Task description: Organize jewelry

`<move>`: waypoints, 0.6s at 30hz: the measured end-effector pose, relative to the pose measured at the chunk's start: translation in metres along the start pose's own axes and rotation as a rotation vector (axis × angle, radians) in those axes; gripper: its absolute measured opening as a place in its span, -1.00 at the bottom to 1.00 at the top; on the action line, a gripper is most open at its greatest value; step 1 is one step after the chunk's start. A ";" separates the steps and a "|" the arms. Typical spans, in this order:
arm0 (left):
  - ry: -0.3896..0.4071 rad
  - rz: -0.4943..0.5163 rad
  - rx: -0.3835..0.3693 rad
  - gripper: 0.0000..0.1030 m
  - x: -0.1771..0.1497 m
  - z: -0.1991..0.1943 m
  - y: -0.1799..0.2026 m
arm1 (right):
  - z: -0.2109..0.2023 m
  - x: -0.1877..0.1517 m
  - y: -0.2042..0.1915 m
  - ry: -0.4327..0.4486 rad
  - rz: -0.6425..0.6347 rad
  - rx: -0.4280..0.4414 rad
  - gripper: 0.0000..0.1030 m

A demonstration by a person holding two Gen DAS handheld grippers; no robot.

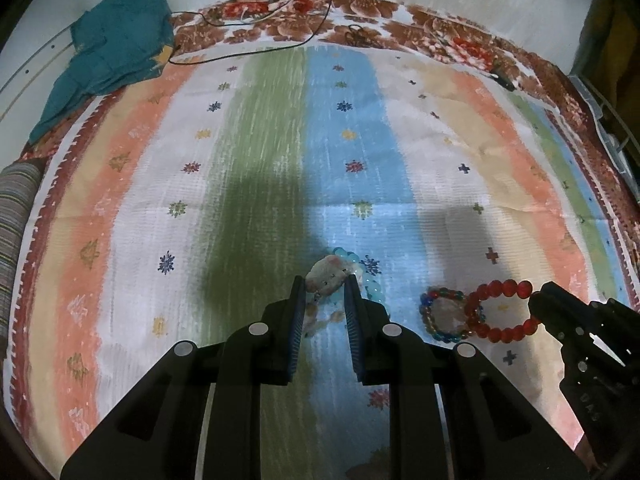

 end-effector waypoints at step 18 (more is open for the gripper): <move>0.074 0.039 -0.020 -0.63 -0.015 -0.047 0.014 | -0.046 -0.006 -0.004 0.083 0.008 -0.028 -0.73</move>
Point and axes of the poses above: each gripper's, at about its wrist camera, not at the fingertips, and z roughly the way its jaws point, y to its right, x to its top, the point moved 9 cm from there along z, roughly the way its jaws point, and after that the axes turned 10 degrees about x, right-handed, at the moved point
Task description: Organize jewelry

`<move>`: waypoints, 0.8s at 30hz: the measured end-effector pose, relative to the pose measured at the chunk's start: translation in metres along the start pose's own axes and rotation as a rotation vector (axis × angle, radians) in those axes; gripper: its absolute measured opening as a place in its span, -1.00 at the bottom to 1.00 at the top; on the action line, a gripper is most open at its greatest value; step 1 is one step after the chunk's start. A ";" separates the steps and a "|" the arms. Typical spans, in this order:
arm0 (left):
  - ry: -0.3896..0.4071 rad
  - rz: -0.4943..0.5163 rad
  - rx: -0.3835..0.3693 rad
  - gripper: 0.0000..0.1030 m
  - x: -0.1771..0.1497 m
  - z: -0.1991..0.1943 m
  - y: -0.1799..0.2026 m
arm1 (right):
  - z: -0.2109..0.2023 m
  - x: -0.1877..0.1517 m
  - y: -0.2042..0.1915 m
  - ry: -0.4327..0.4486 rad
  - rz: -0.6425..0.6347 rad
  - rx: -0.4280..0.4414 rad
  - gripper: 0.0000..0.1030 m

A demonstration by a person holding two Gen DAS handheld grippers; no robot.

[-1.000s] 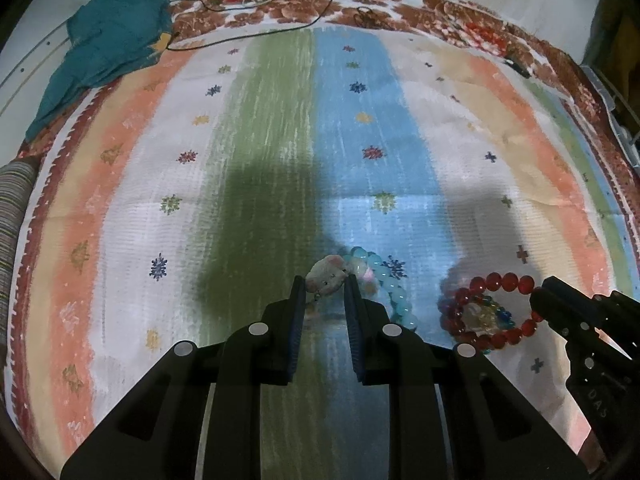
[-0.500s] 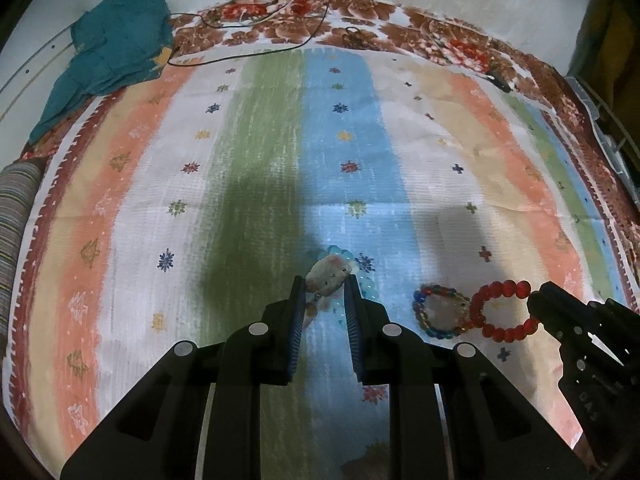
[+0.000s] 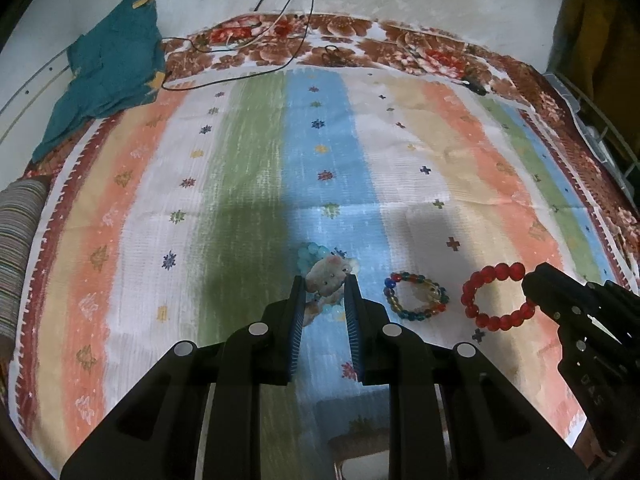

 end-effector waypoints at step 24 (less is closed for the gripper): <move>0.099 0.003 -0.048 -0.63 -0.013 -0.060 0.008 | -0.033 -0.005 -0.018 0.066 -0.042 0.023 -0.72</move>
Point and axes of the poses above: each gripper's, at about its wrist camera, not at the fingertips, and z roughly the way its jaws point, y to its right, x to its top, the point moved 9 cm from there along z, roughly the way its jaws point, and after that the axes turned 10 degrees about x, right-handed, at the moved point
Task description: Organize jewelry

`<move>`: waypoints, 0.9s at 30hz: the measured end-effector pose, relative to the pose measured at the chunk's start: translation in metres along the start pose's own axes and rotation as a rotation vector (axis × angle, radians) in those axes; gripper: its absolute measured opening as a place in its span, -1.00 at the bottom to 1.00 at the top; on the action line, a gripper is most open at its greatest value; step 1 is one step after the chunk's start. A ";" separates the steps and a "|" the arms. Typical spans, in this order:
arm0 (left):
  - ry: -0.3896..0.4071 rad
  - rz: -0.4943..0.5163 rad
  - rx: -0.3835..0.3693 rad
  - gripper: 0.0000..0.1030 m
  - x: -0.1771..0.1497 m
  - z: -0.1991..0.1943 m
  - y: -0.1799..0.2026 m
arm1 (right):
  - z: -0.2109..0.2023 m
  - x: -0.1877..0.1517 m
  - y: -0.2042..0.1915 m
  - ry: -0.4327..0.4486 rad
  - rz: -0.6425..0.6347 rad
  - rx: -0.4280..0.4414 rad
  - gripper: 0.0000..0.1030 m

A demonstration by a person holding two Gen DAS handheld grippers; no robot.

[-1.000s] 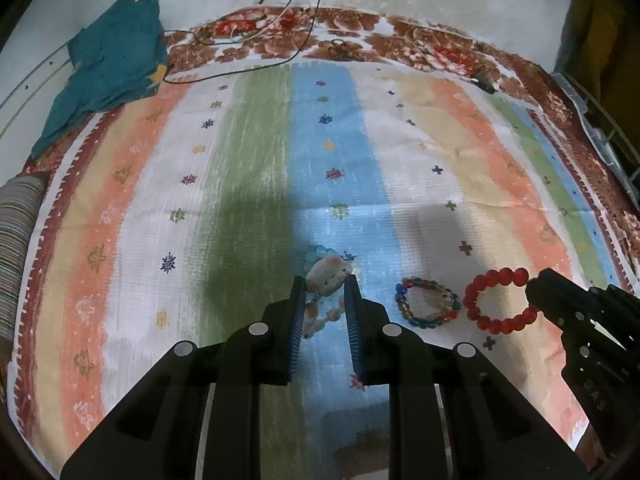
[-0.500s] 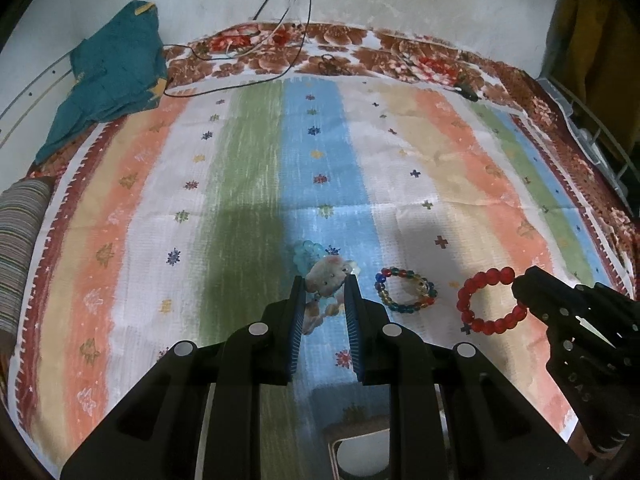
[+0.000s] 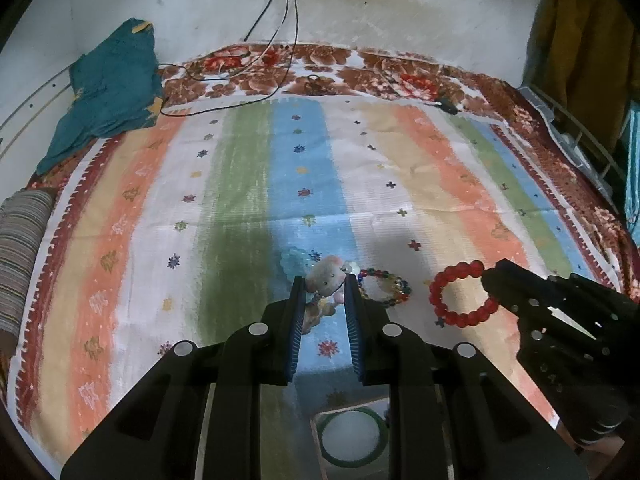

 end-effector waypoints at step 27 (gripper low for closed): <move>0.065 0.014 -0.090 -0.62 -0.033 -0.063 0.018 | -0.045 -0.022 -0.035 0.045 -0.056 0.033 -0.72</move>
Point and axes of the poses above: each gripper's, at about its wrist camera, not at the fingertips, and z roughly the way its jaws point, y to its right, x to its top, the point moved 9 cm from there along z, roughly the way its jaws point, and after that the axes turned 10 degrees about x, right-handed, at the moved point
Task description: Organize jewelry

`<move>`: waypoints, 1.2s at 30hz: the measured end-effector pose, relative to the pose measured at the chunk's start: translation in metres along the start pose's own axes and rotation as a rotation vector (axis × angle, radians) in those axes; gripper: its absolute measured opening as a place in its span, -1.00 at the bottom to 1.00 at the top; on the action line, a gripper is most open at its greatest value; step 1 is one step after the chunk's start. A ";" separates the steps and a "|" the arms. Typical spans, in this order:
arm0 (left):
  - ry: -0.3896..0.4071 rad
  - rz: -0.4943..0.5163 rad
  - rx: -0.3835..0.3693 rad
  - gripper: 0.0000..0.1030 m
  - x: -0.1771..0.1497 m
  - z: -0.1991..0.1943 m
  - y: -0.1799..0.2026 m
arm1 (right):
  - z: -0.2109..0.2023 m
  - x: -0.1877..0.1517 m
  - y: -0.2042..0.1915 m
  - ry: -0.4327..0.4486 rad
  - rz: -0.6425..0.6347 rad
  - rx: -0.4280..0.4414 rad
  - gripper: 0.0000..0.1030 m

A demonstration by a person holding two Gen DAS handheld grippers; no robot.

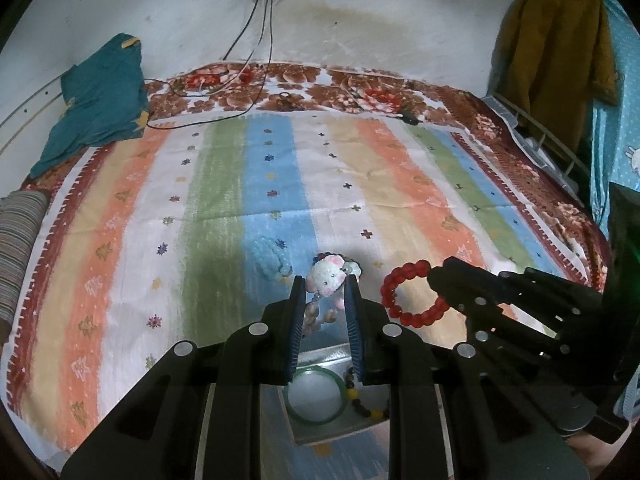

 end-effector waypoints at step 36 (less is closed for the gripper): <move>-0.044 -0.007 0.026 -0.17 -0.042 -0.016 -0.001 | -0.024 -0.039 -0.010 -0.041 0.018 0.040 -0.35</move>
Point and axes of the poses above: each gripper's, at about its wrist camera, not at the fingertips, and z roughly the way its jaws point, y to its right, x to its top, the point moved 9 cm from there along z, roughly the way its jaws point, and after that the axes turned 10 degrees about x, right-handed, at the moved point
